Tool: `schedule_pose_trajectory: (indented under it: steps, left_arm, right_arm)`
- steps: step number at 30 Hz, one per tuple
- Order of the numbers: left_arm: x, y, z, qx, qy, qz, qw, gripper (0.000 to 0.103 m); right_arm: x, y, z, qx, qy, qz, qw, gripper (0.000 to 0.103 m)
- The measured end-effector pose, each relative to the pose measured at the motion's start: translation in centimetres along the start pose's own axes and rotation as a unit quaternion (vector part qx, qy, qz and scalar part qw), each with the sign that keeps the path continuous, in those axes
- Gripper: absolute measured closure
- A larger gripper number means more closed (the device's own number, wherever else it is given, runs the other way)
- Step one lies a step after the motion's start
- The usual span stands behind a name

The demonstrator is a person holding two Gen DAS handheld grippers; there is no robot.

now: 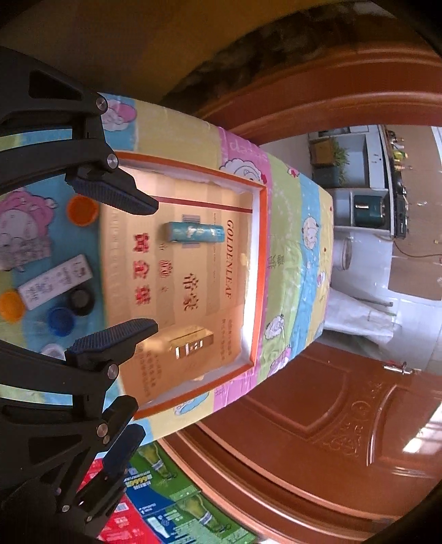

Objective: Organize rigid objects
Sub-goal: 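Withdraw both open tools from the box back over the table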

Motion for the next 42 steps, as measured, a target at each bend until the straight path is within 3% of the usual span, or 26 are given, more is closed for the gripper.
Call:
schedule_pose_trajectory:
  steps: [23,35,42]
  left_arm:
    - [-6.7,-8.4,1.4,0.017,0.0,-0.016,0.9997,0.038]
    - [-10.8,-8.9,1.7,0.013,0.002,-0.003,0.9999,0.038]
    - [-14.1,-9.1,2.0,0.015,0.008,-0.004,0.9998,0.038]
  right_arm:
    - [-6.5,-6.5,1.2,0.007,-0.026,-0.009,1.0,0.069]
    - [-10.2,-7.2,0.8,0.019,-0.034,0.001,0.999,0.069]
    - [-13.3,-7.4,2.6,0.064,-0.074,0.013,0.995,0.069]
Point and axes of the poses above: each gripper's, at about its wrist camera, not at the fingertips, and y roughly the way its jaws point, z to its left, x to its top, the point moved 5 cm from there along y, roughly the way its jaws point, and after that the axes turned 4 degrees about -z, right-handed, at the moved point
